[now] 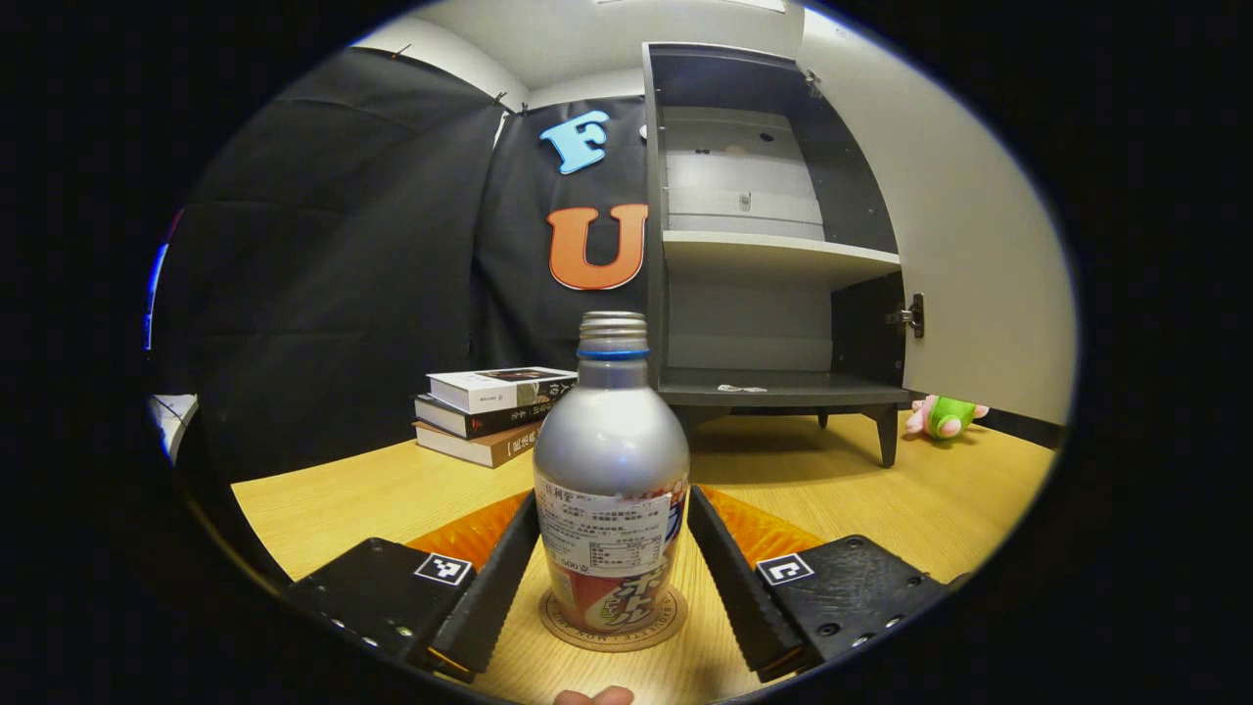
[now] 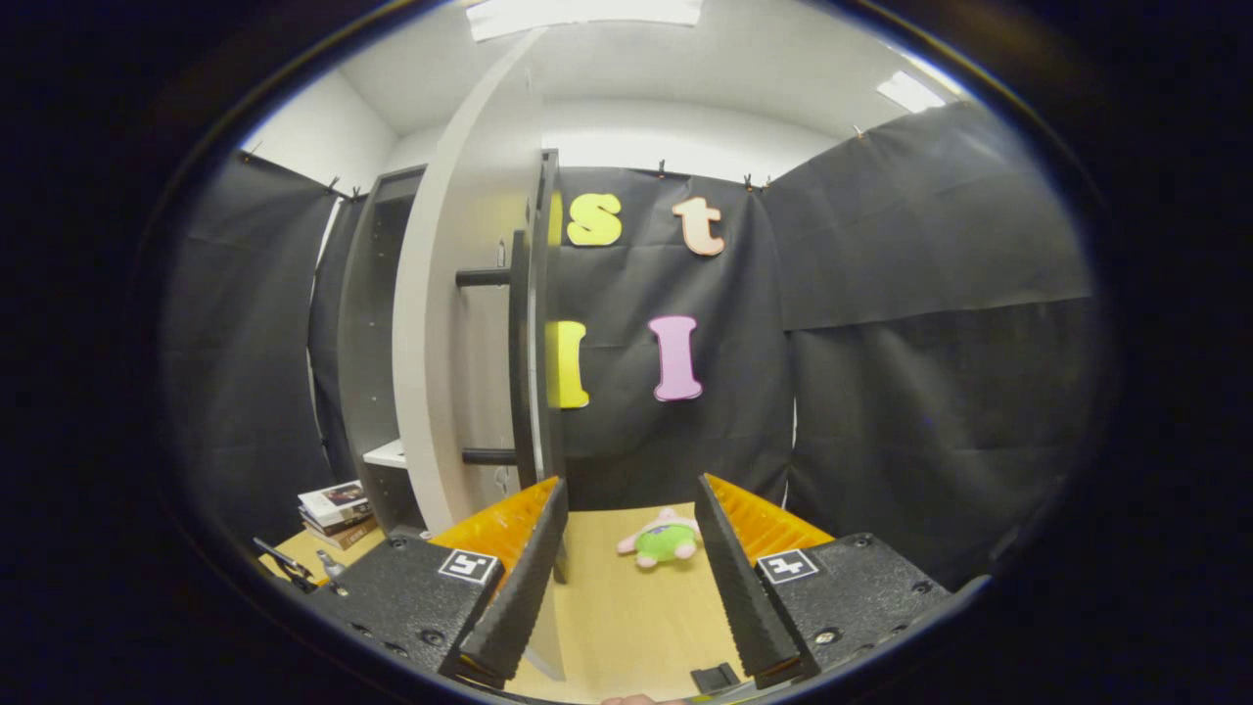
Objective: Open the cabinet door with the right hand, grasp the bottle in the cabinet with the left hand and place it on the coaster, then close the cabinet door with the right hand.
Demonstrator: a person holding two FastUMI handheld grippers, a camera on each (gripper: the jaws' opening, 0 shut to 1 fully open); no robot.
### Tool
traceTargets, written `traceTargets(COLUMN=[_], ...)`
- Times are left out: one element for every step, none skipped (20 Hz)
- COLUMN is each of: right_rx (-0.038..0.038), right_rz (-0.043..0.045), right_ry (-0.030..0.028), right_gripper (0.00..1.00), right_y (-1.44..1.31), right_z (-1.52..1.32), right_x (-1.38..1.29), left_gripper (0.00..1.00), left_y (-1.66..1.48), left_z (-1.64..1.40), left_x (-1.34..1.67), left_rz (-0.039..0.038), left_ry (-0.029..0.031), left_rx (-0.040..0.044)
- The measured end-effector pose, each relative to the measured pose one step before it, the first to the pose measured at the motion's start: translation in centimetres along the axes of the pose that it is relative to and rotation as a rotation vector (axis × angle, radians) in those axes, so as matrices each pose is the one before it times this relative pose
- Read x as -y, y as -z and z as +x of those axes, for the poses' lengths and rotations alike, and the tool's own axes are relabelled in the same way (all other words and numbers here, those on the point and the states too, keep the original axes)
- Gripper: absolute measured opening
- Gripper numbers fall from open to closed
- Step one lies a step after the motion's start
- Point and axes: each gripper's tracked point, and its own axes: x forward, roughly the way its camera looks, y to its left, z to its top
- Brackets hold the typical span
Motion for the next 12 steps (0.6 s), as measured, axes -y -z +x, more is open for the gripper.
traceTargets(right_rx=[0.00069, 0.00133, 0.00195, 0.00375, 0.00278, -0.00474, -0.00784, -0.00035, 0.00715, 0.01066, 0.00904, 0.01217], right_rz=[0.00168, 0.00125, 0.00205, 0.00591, 0.00982, 0.01092, 0.00722, 0.00225, 0.00187, 0.00412, 0.00132, -0.00056], right_ry=[0.00031, 0.00158, 0.00148, 0.00085, -0.00196, -0.00945, -0.01263, -0.00321, -0.00326, -0.00484, -0.00165, 0.00564], right_gripper=[0.82, 0.82, 0.82, 0.82, 0.82, 0.82, 0.82, 0.82, 0.82, 0.82, 0.82, 0.82], right_y=[0.011, 0.085, -0.019, 0.09, 0.073, 0.36, 0.251, -0.043, -0.202, -0.231, -0.123, -0.055], right_z=[0.078, 0.013, 0.001, 0.042, 0.182, 0.18, 0.285, -0.045, 0.118, 0.17, 0.023, 0.13], right_x=[0.091, 0.091, 0.092, 0.158, 0.003, -0.089, -0.189, 0.273, 0.134, 0.042, 0.111, 0.307], left_gripper=[0.93, 0.94, 0.94, 0.94, 0.94, 0.94, 0.94, 0.94, 0.94, 0.94, 0.94, 0.94], left_y=[-0.525, -0.752, -0.993, -1.006, -1.083, -1.204, -1.642, -1.705, -2.151, -1.68, -1.529, -1.334], left_z=[-0.21, -0.147, -0.078, -0.128, -0.227, -0.106, -0.148, -0.192, -0.146, -0.233, -0.237, -0.3], left_x=[-0.251, -0.231, -0.138, 0.031, 0.008, 0.123, 0.171, 0.304, 0.365, 0.136, 0.291, 0.293], left_rz=[-0.00199, -0.004, -0.00094, 0.00548, 0.00639, 0.00557, 0.00614, 0.00702, 0.01269, 0.01091, 0.00524, -0.00357], left_ry=[-0.00658, -0.00483, -0.00145, 0.00313, 0.00859, 0.01258, 0.01284, 0.01838, 0.02105, 0.01664, 0.01703, 0.01806], left_rx=[0.00652, 0.01673, 0.02042, 0.01494, 0.01029, 0.01574, 0.02039, 0.02315, 0.02451, 0.01524, 0.00525, -0.01042])
